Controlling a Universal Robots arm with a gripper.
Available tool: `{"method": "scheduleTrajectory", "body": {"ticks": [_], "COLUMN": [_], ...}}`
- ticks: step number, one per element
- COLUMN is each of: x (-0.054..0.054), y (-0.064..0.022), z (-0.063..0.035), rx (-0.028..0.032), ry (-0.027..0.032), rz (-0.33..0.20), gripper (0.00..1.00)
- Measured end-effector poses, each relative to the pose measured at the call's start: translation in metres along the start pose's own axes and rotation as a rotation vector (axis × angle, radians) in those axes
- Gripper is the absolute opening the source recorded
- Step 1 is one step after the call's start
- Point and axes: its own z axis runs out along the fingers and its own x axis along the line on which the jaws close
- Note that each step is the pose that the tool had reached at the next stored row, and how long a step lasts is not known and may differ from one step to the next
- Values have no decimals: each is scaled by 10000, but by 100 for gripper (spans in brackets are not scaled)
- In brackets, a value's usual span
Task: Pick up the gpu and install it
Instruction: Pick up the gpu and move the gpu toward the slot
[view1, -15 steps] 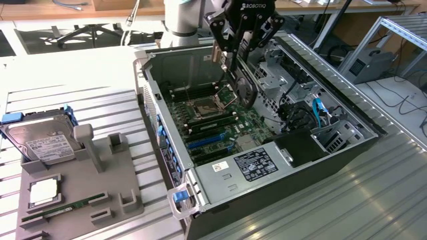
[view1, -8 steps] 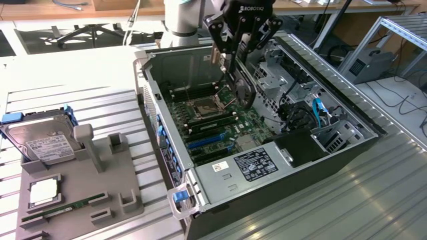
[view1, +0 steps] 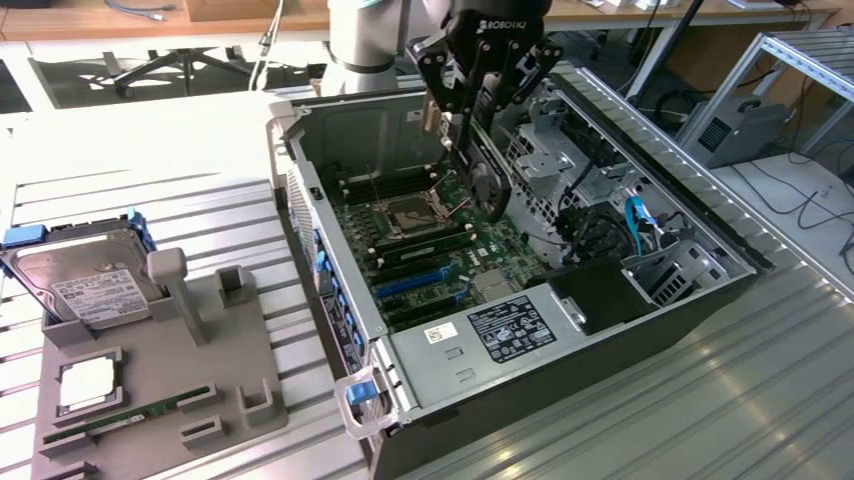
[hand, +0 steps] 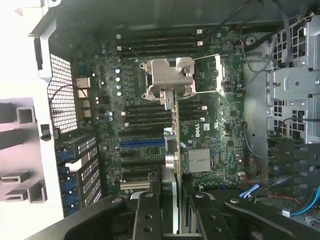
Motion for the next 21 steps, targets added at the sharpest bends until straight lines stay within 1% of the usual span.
{"method": "scheduleTrajectory", "body": {"ticks": [9, 21], "x": [-113, -246], "y": [63, 113], "z": [83, 185], "rx": [97, 165], "ry": [-7, -13], "rz": [-3, -4], "gripper": [27, 27]}}
